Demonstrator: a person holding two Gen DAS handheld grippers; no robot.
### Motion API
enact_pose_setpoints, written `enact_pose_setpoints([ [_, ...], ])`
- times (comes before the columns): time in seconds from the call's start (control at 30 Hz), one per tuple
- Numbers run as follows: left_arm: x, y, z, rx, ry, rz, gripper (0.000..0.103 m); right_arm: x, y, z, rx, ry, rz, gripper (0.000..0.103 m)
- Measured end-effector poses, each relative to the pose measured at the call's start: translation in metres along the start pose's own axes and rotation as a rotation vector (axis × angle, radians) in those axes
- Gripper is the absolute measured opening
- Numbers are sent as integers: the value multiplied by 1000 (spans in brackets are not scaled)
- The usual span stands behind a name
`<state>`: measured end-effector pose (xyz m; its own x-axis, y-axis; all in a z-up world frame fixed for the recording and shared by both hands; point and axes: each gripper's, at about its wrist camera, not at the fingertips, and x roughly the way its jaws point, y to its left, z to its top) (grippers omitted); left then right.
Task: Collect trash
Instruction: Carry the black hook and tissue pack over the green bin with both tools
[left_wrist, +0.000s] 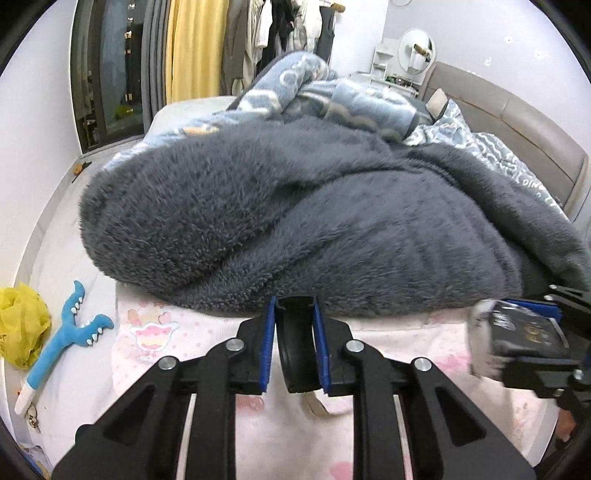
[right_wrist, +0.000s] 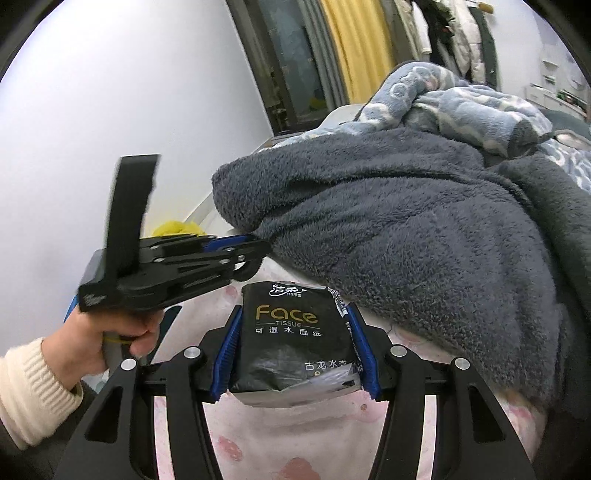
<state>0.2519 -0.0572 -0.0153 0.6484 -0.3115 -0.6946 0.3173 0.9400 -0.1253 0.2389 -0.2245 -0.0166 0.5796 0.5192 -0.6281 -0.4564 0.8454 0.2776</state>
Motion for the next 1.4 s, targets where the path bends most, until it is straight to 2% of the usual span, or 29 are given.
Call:
enact_pose_setpoints([
  [0.13, -13, -4, -3, -20, -12, -5, 22, -3, 6, -3, 33, -9, -31, 55],
  [0.43, -39, 2, -28, 19, -5, 87, 22, -24, 25, -16, 77, -62, -58, 55],
  [0.63, -58, 12, -50, -44, 15, 109, 22, -31, 46, -28, 92, -70, -72, 55],
  [0.87, -78, 19, -71, -70, 18, 124, 22, -30, 80, -40, 59, -63, -70, 55],
  [1.13, -95, 46, -94, -100, 33, 169, 22, -15, 108, -45, 38, -41, -51, 55],
  [1.4, -104, 91, -117, -156, 63, 213, 22, 11, 138, -36, 3, -31, -17, 55],
])
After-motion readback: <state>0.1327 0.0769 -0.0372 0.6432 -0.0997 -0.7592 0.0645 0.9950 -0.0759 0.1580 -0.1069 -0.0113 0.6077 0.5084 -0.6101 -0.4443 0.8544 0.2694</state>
